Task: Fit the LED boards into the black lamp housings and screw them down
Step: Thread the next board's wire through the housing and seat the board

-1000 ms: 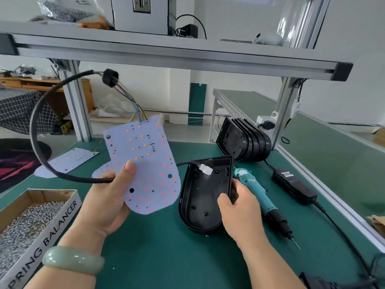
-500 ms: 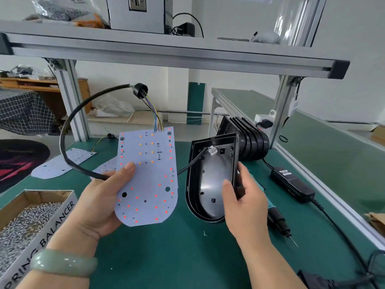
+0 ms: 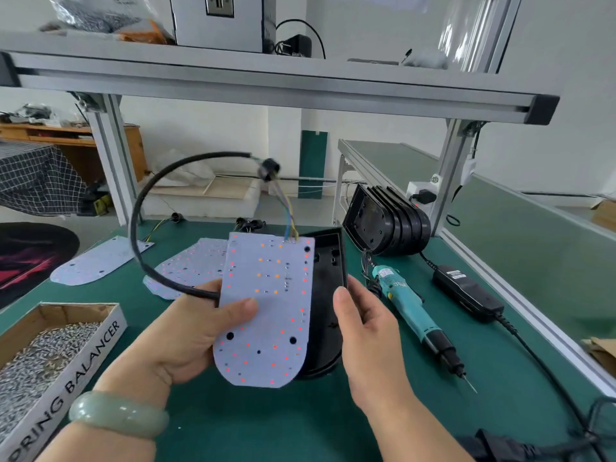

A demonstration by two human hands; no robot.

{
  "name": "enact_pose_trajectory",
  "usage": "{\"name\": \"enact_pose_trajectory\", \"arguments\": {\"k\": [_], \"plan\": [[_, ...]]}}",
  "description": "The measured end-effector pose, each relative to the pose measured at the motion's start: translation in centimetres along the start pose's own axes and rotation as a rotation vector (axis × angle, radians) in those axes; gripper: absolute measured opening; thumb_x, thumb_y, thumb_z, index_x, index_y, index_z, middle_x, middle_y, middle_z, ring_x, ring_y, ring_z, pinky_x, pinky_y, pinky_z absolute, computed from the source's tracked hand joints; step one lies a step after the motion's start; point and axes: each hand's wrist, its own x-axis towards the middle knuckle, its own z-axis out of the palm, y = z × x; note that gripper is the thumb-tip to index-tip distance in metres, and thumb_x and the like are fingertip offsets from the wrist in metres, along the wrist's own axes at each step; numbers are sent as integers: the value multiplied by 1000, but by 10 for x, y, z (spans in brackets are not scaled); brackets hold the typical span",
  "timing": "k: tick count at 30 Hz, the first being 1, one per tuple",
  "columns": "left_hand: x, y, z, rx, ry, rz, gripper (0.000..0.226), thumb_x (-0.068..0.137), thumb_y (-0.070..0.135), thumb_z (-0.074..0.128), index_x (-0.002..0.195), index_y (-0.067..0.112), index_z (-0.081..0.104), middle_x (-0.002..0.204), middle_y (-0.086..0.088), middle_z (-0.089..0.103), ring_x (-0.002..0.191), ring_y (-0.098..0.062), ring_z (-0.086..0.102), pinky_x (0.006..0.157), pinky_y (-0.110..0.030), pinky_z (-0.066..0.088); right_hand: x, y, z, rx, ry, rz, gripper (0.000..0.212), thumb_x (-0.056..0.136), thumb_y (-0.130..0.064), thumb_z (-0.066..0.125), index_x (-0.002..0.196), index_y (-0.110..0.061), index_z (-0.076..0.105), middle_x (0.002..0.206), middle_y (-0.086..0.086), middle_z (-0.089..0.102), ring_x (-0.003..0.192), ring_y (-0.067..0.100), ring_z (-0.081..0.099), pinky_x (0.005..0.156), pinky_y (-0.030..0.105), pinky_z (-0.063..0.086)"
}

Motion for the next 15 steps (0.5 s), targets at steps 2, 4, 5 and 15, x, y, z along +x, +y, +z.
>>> {"name": "enact_pose_trajectory", "arguments": {"k": [2,4,5,15], "plan": [[4,0,2,122,96,0,68,38,43,95,92,6,75,100,-16,73,87,-29,72,70,-40,60,1,3,0,65,37,58,26,98,-17,52,121,-21,63,117,-7,70,112,7,63,99,29,48],[6,-1,6,119,194,3,54,57,41,81,93,1,72,97,-15,74,83,-26,72,78,-43,59,1,4,3,150,26,80,27,100,-18,48,116,-24,68,115,-5,71,110,10,65,95,31,51],[6,-3,9,58,200,-13,47,63,36,73,95,1,72,98,-15,74,84,-25,73,76,-41,60,1,6,4,168,5,86,30,101,-18,46,108,-29,72,112,-5,72,106,9,67,89,26,53],[1,0,12,-132,148,-66,30,75,30,58,83,10,79,98,-14,74,82,-25,73,57,-31,58,19,7,-2,-24,-49,133,40,100,-3,39,124,-31,55,118,-8,65,70,9,61,66,26,48]]}}
